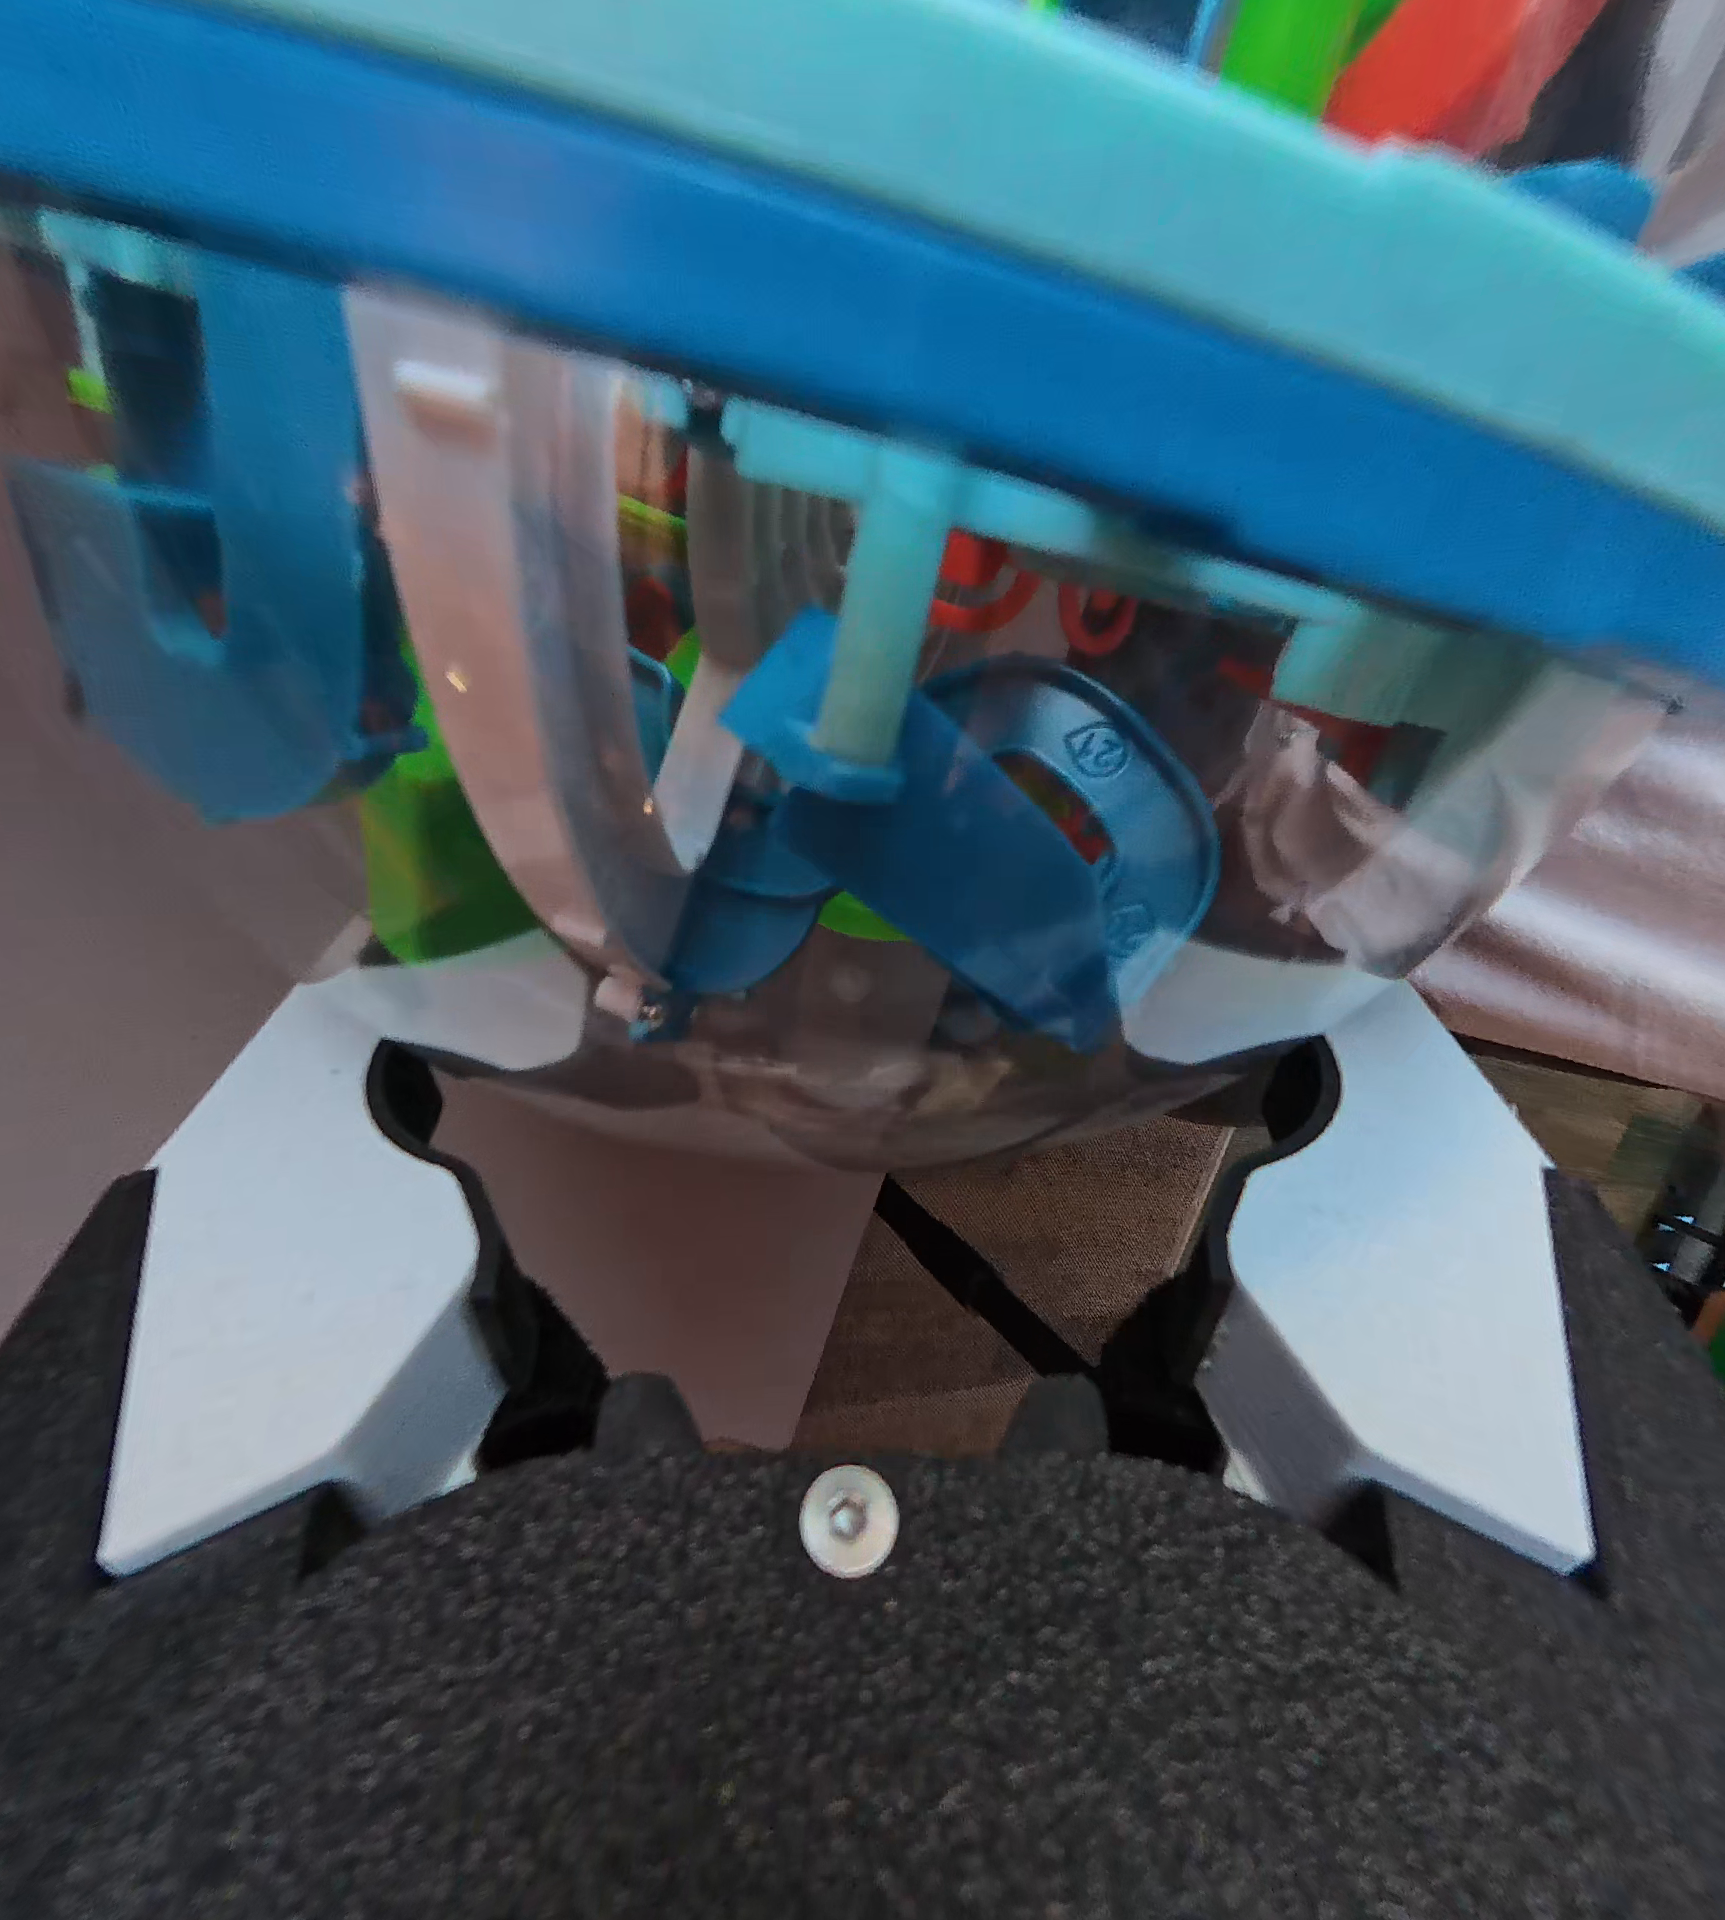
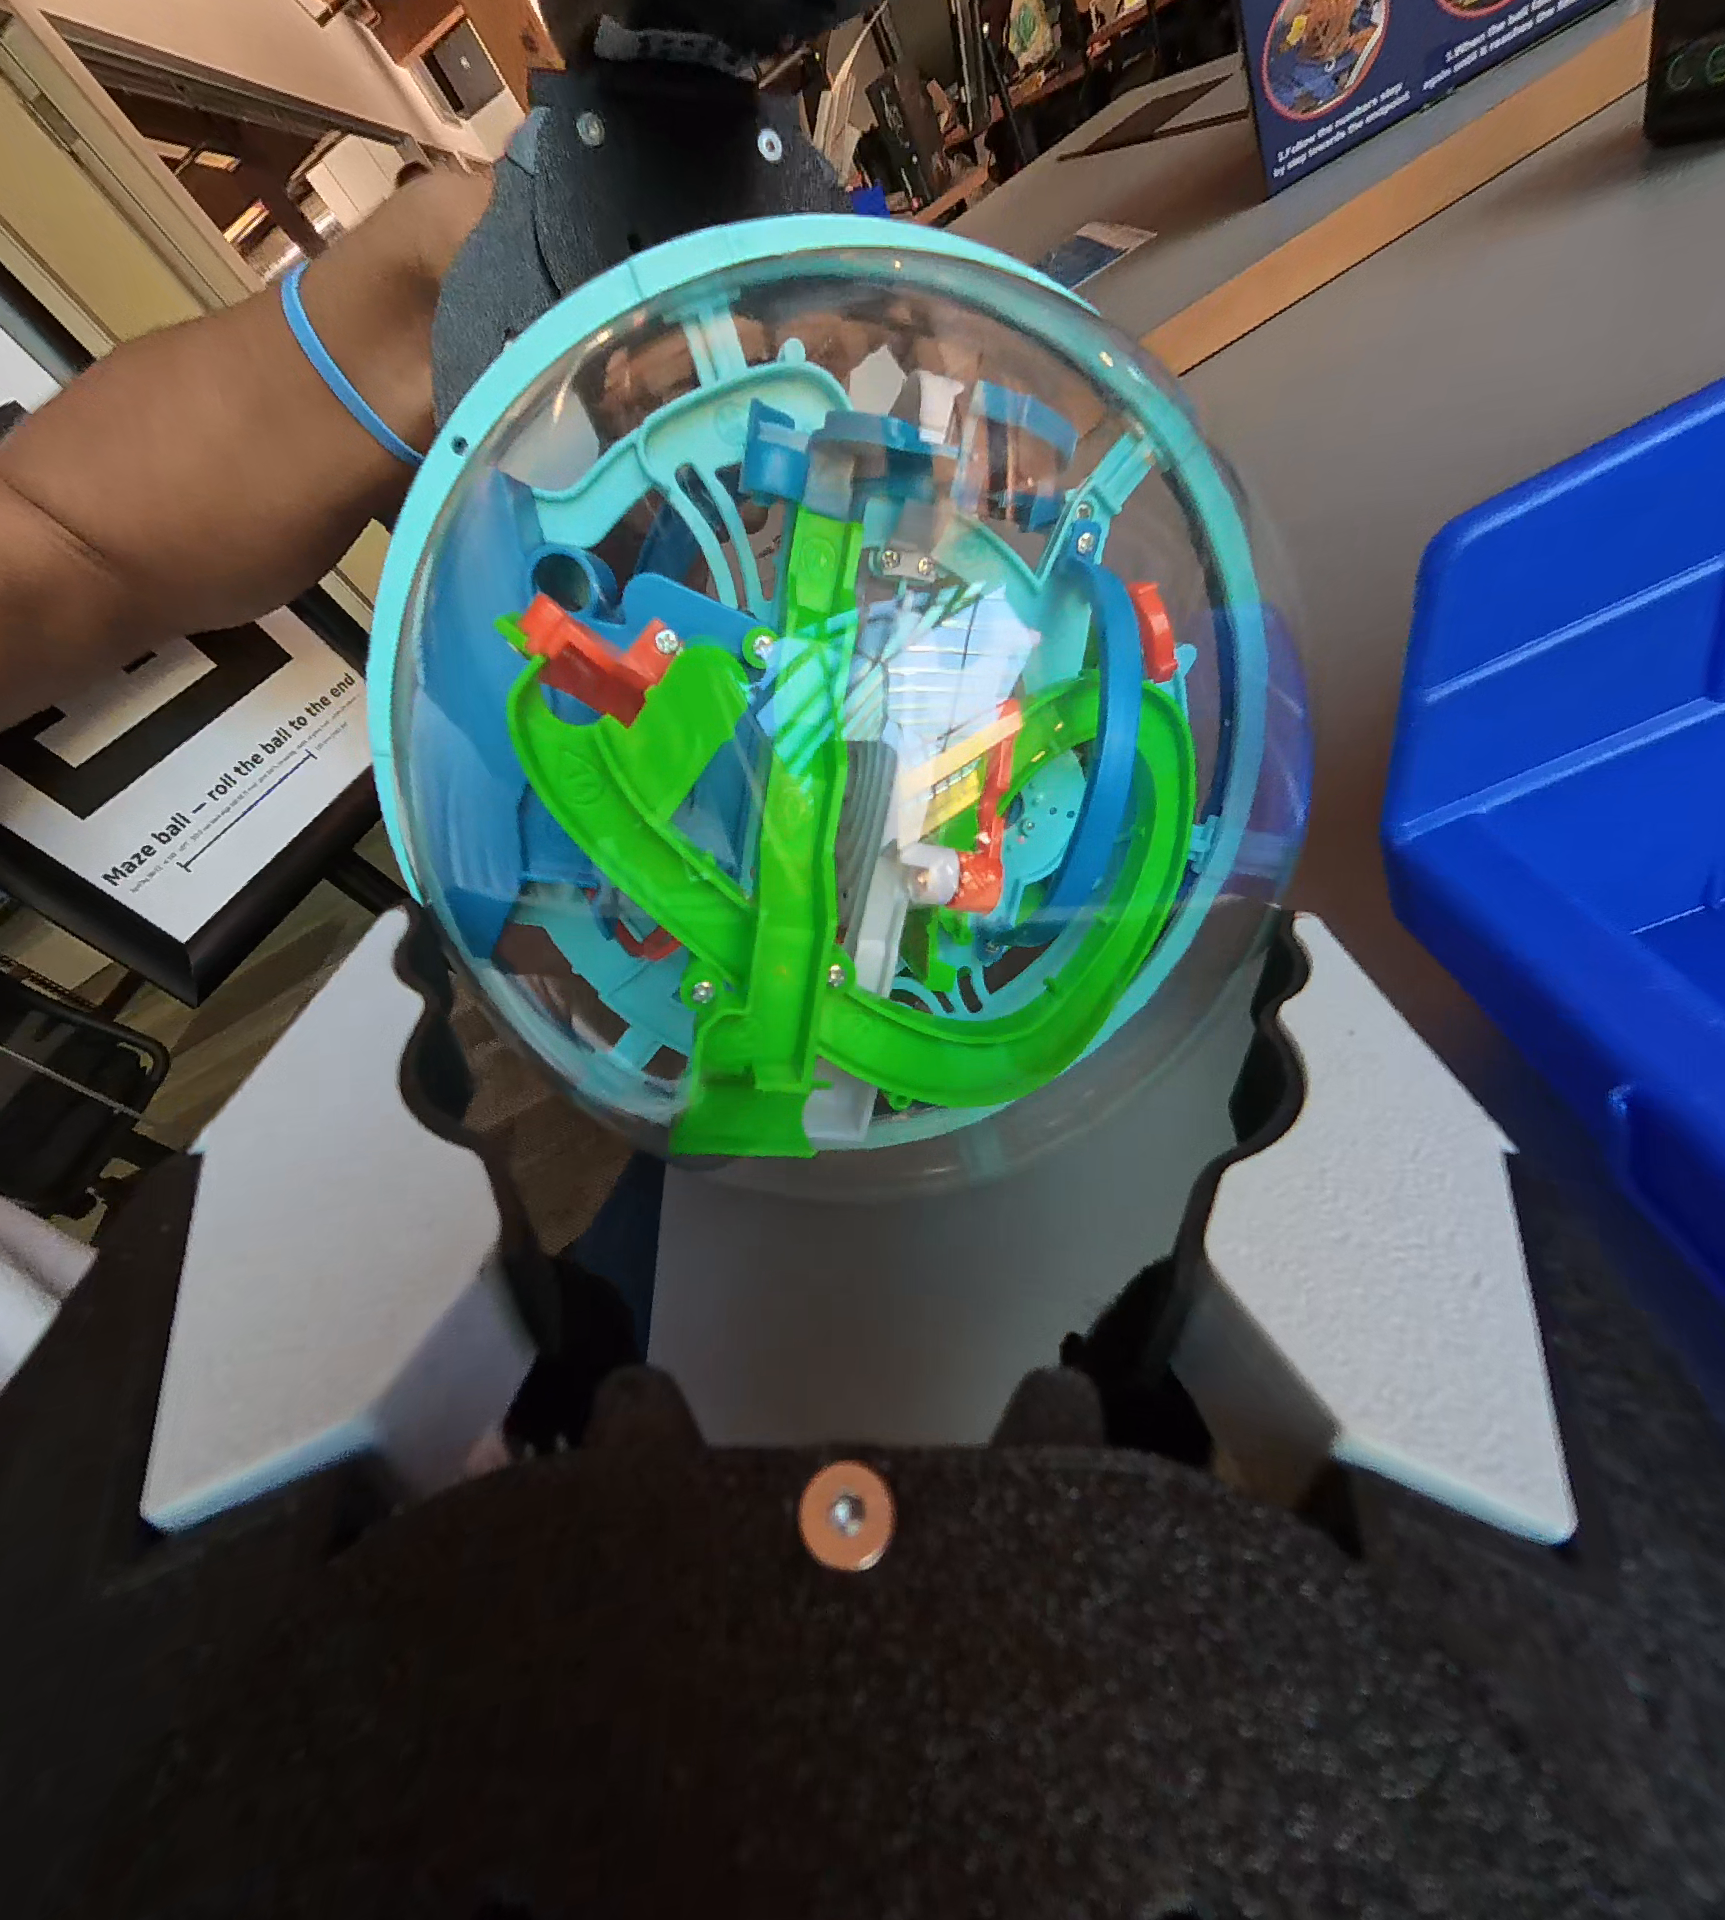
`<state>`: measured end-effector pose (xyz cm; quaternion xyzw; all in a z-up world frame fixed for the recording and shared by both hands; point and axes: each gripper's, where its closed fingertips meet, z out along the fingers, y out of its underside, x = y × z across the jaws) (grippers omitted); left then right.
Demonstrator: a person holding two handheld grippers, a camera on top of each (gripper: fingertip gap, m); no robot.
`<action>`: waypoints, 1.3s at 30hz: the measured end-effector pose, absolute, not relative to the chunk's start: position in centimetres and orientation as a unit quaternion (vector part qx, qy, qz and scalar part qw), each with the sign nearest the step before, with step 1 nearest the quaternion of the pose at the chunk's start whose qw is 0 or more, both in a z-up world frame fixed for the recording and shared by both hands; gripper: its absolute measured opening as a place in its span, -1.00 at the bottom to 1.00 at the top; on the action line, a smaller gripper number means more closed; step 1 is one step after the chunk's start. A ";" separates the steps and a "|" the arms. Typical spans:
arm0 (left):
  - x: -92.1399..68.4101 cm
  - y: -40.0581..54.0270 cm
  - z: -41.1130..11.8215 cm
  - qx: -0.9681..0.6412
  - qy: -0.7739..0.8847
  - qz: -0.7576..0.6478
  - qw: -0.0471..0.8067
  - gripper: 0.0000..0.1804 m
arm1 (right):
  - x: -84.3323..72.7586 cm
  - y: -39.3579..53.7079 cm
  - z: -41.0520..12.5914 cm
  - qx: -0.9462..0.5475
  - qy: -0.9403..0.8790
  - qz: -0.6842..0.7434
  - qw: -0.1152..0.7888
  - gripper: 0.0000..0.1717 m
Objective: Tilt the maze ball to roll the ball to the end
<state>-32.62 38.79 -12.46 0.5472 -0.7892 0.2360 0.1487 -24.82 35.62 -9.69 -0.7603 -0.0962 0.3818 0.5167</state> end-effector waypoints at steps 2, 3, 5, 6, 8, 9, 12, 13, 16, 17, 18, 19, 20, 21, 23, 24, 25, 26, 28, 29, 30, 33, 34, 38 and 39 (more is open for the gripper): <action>-32.5 38.7 -12.6 0.545 -0.791 0.235 0.148 0.76 | -24.6 35.6 -9.7 -0.763 -0.100 0.378 0.515 0.72; -32.4 38.6 -12.7 0.544 -0.792 0.235 0.148 0.75 | -24.5 35.6 -9.6 -0.764 -0.101 0.375 0.516 0.72; -32.2 38.4 -13.1 0.538 -0.797 0.233 0.147 0.74 | -24.0 35.5 -9.4 -0.763 -0.096 0.373 0.520 0.73; -32.2 38.3 -13.4 0.534 -0.800 0.231 0.147 0.73 | -23.7 35.5 -9.1 -0.760 -0.088 0.375 0.523 0.73; -32.1 37.8 -13.8 0.523 -0.808 0.226 0.148 0.69 | -23.2 35.3 -8.6 -0.754 -0.077 0.383 0.529 0.74; -32.0 37.5 -14.0 0.517 -0.811 0.228 0.149 0.68 | -23.0 35.1 -8.5 -0.754 -0.075 0.382 0.529 0.72; -31.1 36.5 -14.2 0.505 -0.812 0.256 0.142 0.65 | -22.2 34.2 -8.3 -0.763 -0.086 0.366 0.526 0.72; -30.8 36.1 -14.3 0.500 -0.812 0.266 0.141 0.63 | -21.9 33.9 -8.3 -0.764 -0.089 0.363 0.526 0.72; -30.2 35.2 -14.3 0.488 -0.815 0.283 0.133 0.63 | -21.1 33.1 -8.2 -0.767 -0.101 0.360 0.521 0.72; -30.2 34.9 -14.4 0.483 -0.818 0.283 0.131 0.64 | -20.9 32.9 -8.2 -0.768 -0.109 0.359 0.519 0.72; -30.2 34.8 -14.4 0.480 -0.822 0.279 0.127 0.63 | -20.8 32.6 -8.2 -0.768 -0.118 0.358 0.517 0.72; -30.1 34.8 -14.4 0.478 -0.826 0.274 0.122 0.63 | -20.8 32.4 -8.3 -0.770 -0.127 0.355 0.515 0.72; -29.9 34.9 -14.3 0.478 -0.829 0.268 0.111 0.67 | -20.8 32.3 -8.3 -0.771 -0.136 0.353 0.512 0.72; -29.6 35.1 -14.1 0.480 -0.831 0.267 0.093 0.70 | -20.9 32.2 -8.3 -0.771 -0.145 0.351 0.511 0.72; -28.6 35.6 -13.2 0.483 -0.830 0.273 0.055 0.77 | -21.2 32.2 -8.2 -0.768 -0.163 0.347 0.513 0.72; -28.1 35.8 -12.8 0.483 -0.830 0.278 0.034 0.77 | -21.3 32.2 -8.2 -0.767 -0.168 0.346 0.514 0.72; -27.8 35.8 -12.5 0.478 -0.831 0.282 0.021 0.77 | -21.4 32.3 -8.1 -0.767 -0.169 0.346 0.514 0.72; -27.5 35.6 -12.3 0.477 -0.830 0.290 0.011 0.76 | -21.3 32.5 -8.1 -0.767 -0.167 0.350 0.511 0.72; -27.2 35.3 -12.1 0.481 -0.821 0.308 0.003 0.77 | -21.2 32.6 -8.1 -0.765 -0.167 0.358 0.508 0.72; -27.3 35.2 -12.1 0.483 -0.817 0.315 -0.001 0.77 | -21.2 32.6 -8.1 -0.765 -0.169 0.360 0.507 0.72; -27.3 35.2 -12.2 0.484 -0.814 0.321 -0.004 0.77 | -21.3 32.7 -8.1 -0.764 -0.171 0.360 0.508 0.73; -27.6 35.2 -12.7 0.490 -0.806 0.333 -0.014 0.76 | -21.4 33.2 -7.5 -0.750 -0.168 0.369 0.523 0.72; -27.6 35.1 -12.7 0.493 -0.800 0.341 -0.016 0.76 | -21.3 33.3 -7.2 -0.746 -0.156 0.377 0.527 0.72; -27.1 34.2 -12.8 0.506 -0.777 0.374 -0.028 0.76 | -20.6 31.9 -6.9 -0.731 -0.094 0.394 0.549 0.74; -26.9 33.9 -12.9 0.507 -0.772 0.383 -0.033 0.76 | -20.6 31.5 -7.1 -0.732 -0.086 0.385 0.555 0.77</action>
